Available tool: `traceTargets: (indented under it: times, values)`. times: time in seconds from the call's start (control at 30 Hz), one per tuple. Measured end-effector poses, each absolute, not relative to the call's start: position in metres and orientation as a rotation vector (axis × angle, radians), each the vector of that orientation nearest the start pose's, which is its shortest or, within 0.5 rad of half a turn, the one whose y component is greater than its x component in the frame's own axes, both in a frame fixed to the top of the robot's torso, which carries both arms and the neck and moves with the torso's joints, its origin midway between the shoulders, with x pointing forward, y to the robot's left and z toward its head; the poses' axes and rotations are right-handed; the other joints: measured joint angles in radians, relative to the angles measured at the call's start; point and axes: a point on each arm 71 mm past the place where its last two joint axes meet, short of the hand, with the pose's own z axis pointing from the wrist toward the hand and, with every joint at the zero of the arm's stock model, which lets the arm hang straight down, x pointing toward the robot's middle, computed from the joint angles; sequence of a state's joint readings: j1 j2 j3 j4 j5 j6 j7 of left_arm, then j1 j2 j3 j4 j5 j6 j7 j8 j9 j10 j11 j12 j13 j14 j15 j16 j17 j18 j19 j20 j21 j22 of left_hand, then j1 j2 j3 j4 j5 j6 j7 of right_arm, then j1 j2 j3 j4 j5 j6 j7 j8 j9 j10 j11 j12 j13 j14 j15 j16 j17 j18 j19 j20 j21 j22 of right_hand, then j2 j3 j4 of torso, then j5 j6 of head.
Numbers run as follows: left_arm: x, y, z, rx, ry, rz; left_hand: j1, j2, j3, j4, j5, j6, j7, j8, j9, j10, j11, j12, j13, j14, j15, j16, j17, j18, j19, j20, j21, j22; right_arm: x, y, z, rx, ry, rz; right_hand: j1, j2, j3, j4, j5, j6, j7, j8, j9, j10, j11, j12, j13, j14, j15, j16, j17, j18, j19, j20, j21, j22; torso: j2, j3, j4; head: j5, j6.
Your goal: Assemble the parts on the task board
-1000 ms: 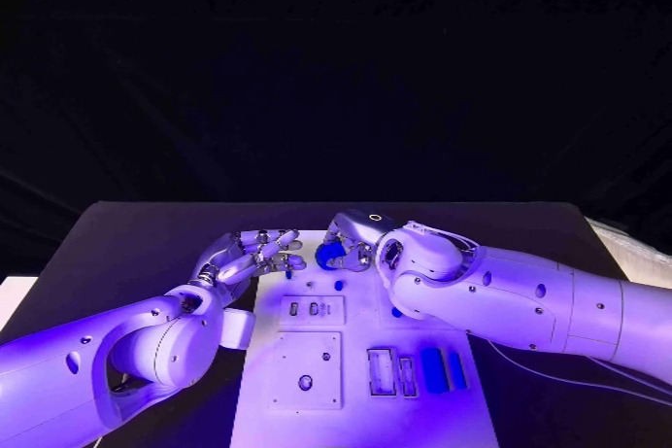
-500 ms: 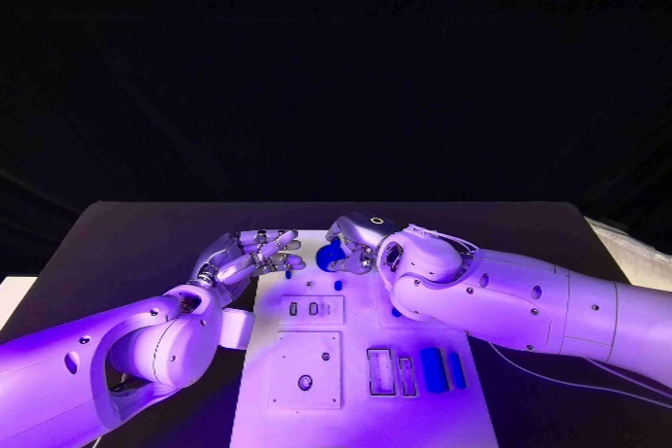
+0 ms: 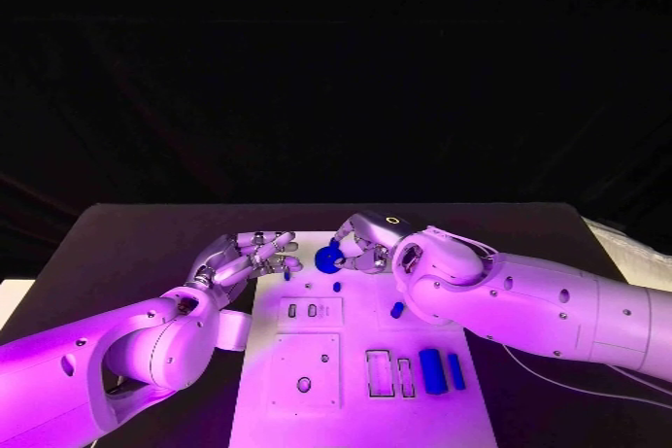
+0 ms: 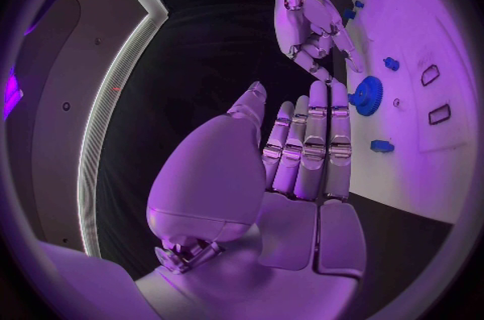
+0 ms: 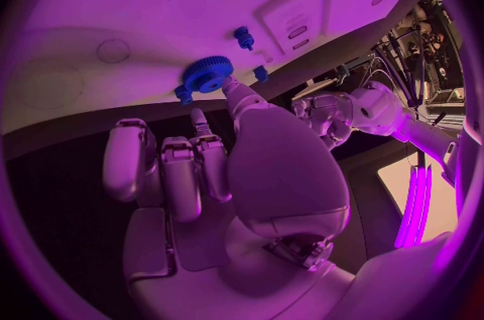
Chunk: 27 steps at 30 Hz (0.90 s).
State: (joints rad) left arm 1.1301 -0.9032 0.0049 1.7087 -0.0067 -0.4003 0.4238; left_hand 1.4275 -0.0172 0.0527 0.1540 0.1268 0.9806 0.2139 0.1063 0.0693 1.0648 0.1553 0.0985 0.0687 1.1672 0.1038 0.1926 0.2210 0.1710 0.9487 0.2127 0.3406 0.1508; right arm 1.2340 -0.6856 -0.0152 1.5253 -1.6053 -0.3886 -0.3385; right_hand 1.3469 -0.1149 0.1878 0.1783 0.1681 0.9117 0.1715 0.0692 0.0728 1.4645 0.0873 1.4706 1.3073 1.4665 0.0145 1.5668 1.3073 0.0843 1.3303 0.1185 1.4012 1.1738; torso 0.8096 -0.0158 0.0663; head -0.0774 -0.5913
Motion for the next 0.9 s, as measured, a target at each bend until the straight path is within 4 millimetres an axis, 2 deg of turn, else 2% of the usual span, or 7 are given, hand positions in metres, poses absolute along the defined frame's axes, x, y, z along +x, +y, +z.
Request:
traceTargets:
  times: [0.13, 0.23, 0.37, 0.47, 0.57, 0.7, 0.9]
  values:
    - [0.45, 0.192, -0.178, -1.143, 1.399, -1.598, 0.0, 0.0, 0.0, 0.0, 0.0, 0.0, 0.0, 0.0, 0.0, 0.0, 0.0, 0.0, 0.0, 0.0, 0.0, 0.0, 0.0, 0.0, 0.0, 0.0, 0.0, 0.0, 0.488, -0.155, -0.141, -0.104, 1.492, 0.61, 0.004, 0.004, 0.0, 0.0, 0.004, 0.007, 0.0, 0.0, 0.0, 0.0, 0.0, 0.0, 0.0, 0.0, 0.0, 0.0, 0.0, 0.0, 0.0, 0.0, 0.0, -0.002, -0.002, 0.0017, -0.0057, -0.001, 0.003]
    - [0.451, 0.193, -0.178, -1.144, 1.398, -1.595, 0.0, 0.0, 0.0, 0.0, 0.0, 0.0, 0.0, 0.0, 0.0, 0.0, 0.0, 0.0, 0.0, 0.0, 0.0, 0.0, 0.0, 0.0, 0.0, 0.0, 0.0, 0.0, 0.486, -0.184, -0.134, -0.065, 1.484, 0.625, 0.015, 0.004, 0.002, -0.002, 0.004, 0.007, 0.0, 0.0, 0.0, 0.0, 0.0, 0.0, 0.0, 0.0, 0.0, 0.0, 0.001, 0.0, 0.0, 0.0, 0.0, -0.002, -0.005, 0.0035, -0.0111, -0.001, 0.003]
    - [0.452, 0.193, -0.179, -1.144, 1.398, -1.595, 0.0, 0.0, 0.0, 0.0, 0.0, 0.0, 0.0, 0.0, 0.0, 0.0, 0.0, 0.0, 0.0, 0.0, 0.0, 0.0, 0.0, 0.0, 0.0, 0.0, 0.0, 0.0, 0.486, -0.218, -0.132, -0.031, 1.487, 0.631, 0.027, 0.009, 0.009, -0.014, 0.005, 0.014, 0.0, 0.0, 0.0, 0.0, 0.0, 0.0, 0.001, 0.0, 0.0, 0.0, 0.001, 0.0, 0.0, 0.0, 0.0, 0.003, -0.008, 0.0066, -0.017, -0.002, 0.003]
    - [0.453, 0.193, -0.179, -1.144, 1.398, -1.594, 0.0, 0.0, 0.0, 0.0, 0.0, 0.0, 0.0, 0.0, 0.0, 0.0, 0.0, 0.0, 0.0, 0.0, 0.0, 0.0, 0.001, 0.0, 0.0, 0.0, 0.0, -0.001, 0.487, -0.24, -0.134, -0.02, 1.492, 0.636, 0.036, 0.001, 0.007, -0.021, 0.016, 0.018, -0.004, 0.0, 0.0, 0.0, 0.0, 0.0, 0.001, 0.0, 0.0, 0.0, 0.001, 0.0, 0.0, 0.0, 0.0, 0.005, -0.01, 0.0096, -0.0223, -0.002, 0.005]
    - [0.454, 0.193, -0.18, -1.144, 1.398, -1.594, 0.0, 0.0, 0.0, 0.0, 0.0, 0.0, 0.0, 0.0, 0.0, 0.0, 0.0, 0.0, 0.0, 0.0, 0.0, 0.0, 0.001, 0.0, 0.0, 0.0, 0.0, -0.001, 0.489, -0.255, -0.139, -0.012, 1.499, 0.638, 0.036, 0.001, 0.007, -0.021, 0.016, 0.018, -0.004, 0.0, 0.0, 0.0, 0.0, 0.0, 0.001, 0.0, 0.0, 0.0, 0.001, 0.0, 0.0, 0.0, 0.0, 0.005, -0.012, 0.013, -0.0281, -0.003, 0.008]
    - [0.455, 0.193, -0.18, -1.144, 1.397, -1.593, 0.0, 0.0, 0.0, 0.0, 0.0, 0.0, 0.0, 0.0, 0.0, 0.0, 0.0, 0.0, 0.0, 0.0, 0.0, 0.0, 0.001, 0.0, 0.0, 0.0, 0.0, -0.001, 0.493, -0.273, -0.146, -0.001, 1.51, 0.635, 0.036, 0.001, 0.005, -0.024, 0.016, 0.018, -0.004, 0.0, 0.0, 0.0, 0.0, 0.0, 0.001, 0.0, 0.0, 0.0, 0.001, 0.0, 0.0, 0.0, 0.0, 0.005, -0.014, 0.0187, -0.0335, -0.017, 0.017]
    - [0.457, 0.194, -0.181, -1.145, 1.396, -1.59, 0.0, 0.0, 0.0, 0.0, 0.0, 0.0, 0.0, 0.0, 0.0, 0.0, 0.0, 0.0, 0.0, 0.0, 0.0, 0.0, 0.001, 0.0, 0.0, 0.0, 0.0, -0.001, 0.496, -0.288, -0.159, 0.014, 1.54, 0.64, 0.039, -0.003, 0.003, -0.025, 0.016, 0.018, -0.004, 0.0, 0.0, 0.0, 0.0, 0.0, 0.001, 0.0, 0.0, 0.0, 0.001, 0.0, 0.0, 0.0, 0.0, 0.003, -0.015, 0.0242, -0.0354, -0.022, 0.018]
